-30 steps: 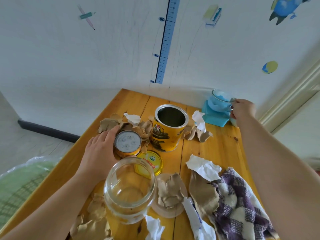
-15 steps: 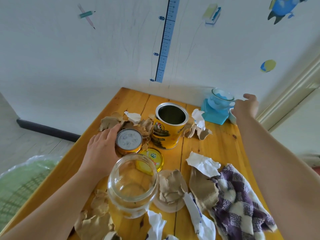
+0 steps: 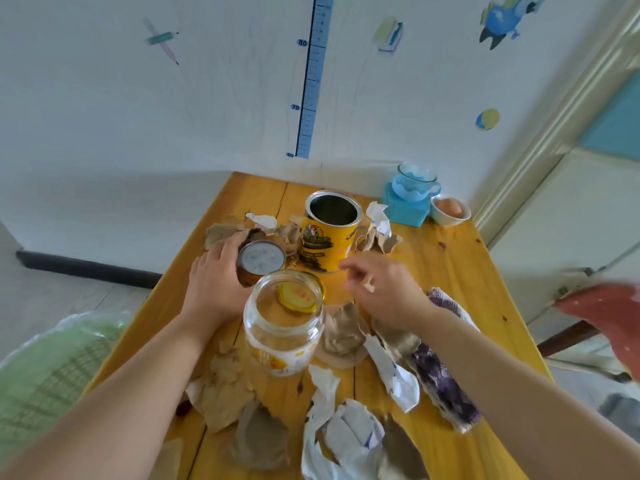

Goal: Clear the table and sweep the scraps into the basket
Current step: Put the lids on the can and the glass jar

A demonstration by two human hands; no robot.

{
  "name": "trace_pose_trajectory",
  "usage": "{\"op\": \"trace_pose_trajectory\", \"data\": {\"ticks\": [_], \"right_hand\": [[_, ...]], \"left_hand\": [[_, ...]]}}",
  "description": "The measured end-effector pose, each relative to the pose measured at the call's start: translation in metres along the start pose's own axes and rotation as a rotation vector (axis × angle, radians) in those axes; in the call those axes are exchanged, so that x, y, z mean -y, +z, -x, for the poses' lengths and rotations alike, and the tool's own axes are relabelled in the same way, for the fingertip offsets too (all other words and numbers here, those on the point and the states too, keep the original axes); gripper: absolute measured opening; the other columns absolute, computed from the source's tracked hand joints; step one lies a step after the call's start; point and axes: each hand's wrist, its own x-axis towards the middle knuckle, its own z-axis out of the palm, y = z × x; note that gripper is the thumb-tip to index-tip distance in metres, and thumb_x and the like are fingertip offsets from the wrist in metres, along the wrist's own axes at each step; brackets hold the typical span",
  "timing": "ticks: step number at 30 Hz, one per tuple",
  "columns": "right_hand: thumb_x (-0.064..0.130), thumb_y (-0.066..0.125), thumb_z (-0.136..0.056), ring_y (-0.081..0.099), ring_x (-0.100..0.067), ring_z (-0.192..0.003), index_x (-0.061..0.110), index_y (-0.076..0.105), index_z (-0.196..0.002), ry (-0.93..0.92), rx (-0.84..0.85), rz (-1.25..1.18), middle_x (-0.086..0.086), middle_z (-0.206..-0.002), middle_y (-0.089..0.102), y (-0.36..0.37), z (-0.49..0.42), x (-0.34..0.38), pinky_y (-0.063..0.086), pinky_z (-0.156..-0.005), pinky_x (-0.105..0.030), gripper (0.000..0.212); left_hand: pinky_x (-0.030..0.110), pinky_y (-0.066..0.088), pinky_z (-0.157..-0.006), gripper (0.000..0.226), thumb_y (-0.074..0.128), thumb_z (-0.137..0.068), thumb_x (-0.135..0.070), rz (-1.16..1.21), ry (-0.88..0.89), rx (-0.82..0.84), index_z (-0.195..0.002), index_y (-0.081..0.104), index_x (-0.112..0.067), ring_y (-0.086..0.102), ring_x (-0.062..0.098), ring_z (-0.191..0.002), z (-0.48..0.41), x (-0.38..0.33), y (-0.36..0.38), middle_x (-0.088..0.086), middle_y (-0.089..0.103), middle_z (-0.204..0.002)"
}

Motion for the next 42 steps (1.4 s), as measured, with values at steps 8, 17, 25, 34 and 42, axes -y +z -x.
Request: {"op": "trace_pose_trajectory", "data": {"ticks": [8, 17, 25, 34, 42], "right_hand": [[0.045, 0.06, -0.082, 0.043, -0.017, -0.109, 0.03, 0.051, -0.125, 0.105, 0.418, 0.236, 0.002, -0.115, 0.053, 0.017, 0.019, 0.029, 0.037, -0.089, -0.028, 0.047], [0.016, 0.054, -0.086, 0.04, -0.023, -0.122, 0.019, 0.057, -0.121, 0.169, 0.132, 0.304, -0.003, -0.127, 0.051, 0.01, 0.016, 0.017, 0.04, -0.099, -0.037, 0.035], [0.056, 0.05, -0.082, 0.034, -0.02, -0.13, 0.041, 0.036, -0.132, 0.059, 0.525, 0.377, 0.006, -0.143, 0.034, 0.011, 0.027, 0.036, 0.036, -0.104, -0.041, 0.054], [0.036, 0.056, -0.087, 0.046, -0.019, -0.121, 0.029, 0.045, -0.133, 0.194, 0.257, 0.187, 0.003, -0.135, 0.045, 0.009, 0.018, 0.029, 0.044, -0.096, -0.032, 0.048], [0.045, 0.061, -0.081, 0.026, -0.019, -0.136, 0.034, 0.037, -0.137, 0.056, 0.453, 0.335, 0.004, -0.145, 0.033, 0.003, 0.019, 0.033, 0.027, -0.112, -0.044, 0.062]], "left_hand": [[0.026, 0.029, -0.091, 0.077, 0.038, -0.07, -0.065, 0.218, 0.083, -0.171, -0.128, 0.049, -0.016, 0.042, 0.015, -0.119, 0.033, -0.008, -0.017, 0.002, 0.05, -0.131], [0.014, 0.04, -0.091, 0.091, 0.045, -0.048, -0.091, 0.745, 0.196, -0.025, -0.122, 0.04, -0.039, 0.052, -0.005, -0.111, 0.075, -0.037, -0.025, -0.012, 0.056, -0.119], [0.029, 0.035, -0.103, 0.126, 0.064, -0.039, -0.081, 0.458, 0.239, 0.043, -0.142, 0.009, -0.034, 0.039, 0.009, -0.128, 0.087, -0.044, -0.015, -0.006, 0.032, -0.147], [0.014, 0.04, -0.09, 0.11, 0.072, -0.046, -0.061, 0.501, 0.236, 0.052, -0.136, 0.013, -0.041, 0.05, 0.006, -0.117, 0.09, -0.048, -0.014, -0.024, 0.042, -0.124], [0.007, 0.041, -0.079, 0.081, 0.074, -0.045, -0.059, 0.505, 0.207, 0.046, -0.113, 0.031, -0.048, 0.052, -0.003, -0.106, 0.089, -0.047, -0.013, -0.018, 0.054, -0.115]]}}
